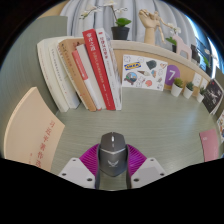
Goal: Arrange mouse
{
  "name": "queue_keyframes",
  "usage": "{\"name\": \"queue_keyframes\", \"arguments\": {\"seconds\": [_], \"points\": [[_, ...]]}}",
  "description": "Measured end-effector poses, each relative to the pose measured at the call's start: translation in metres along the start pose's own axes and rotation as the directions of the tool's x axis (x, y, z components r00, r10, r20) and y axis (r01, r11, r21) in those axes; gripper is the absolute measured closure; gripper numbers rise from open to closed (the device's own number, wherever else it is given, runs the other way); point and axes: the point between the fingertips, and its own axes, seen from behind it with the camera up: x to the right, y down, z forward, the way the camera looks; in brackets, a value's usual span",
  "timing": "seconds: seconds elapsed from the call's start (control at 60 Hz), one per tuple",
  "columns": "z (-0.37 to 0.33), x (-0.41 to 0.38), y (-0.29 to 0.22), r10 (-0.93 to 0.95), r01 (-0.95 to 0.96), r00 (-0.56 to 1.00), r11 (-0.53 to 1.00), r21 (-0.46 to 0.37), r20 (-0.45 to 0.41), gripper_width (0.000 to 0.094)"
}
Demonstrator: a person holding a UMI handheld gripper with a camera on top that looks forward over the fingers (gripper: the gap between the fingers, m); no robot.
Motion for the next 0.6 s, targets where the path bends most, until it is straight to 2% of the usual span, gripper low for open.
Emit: {"name": "queue_keyframes", "arguments": {"seconds": [0.067,0.367,0.45,0.6], "points": [[0.000,0.000,0.000,0.008,-0.008,1.000,1.000,0.005,0.001,0.0623],[-0.012,0.003,-0.008,0.008,-0.007,0.998,1.000,-0.012,0.058,0.0627],[-0.041,0.018,-0.041,0.003,-0.006,0.997,0.999,0.047,0.071,0.0625],[-0.120,0.084,-0.138,0.011,-0.023,0.999,0.972,0.233,0.050,0.0624]]}}
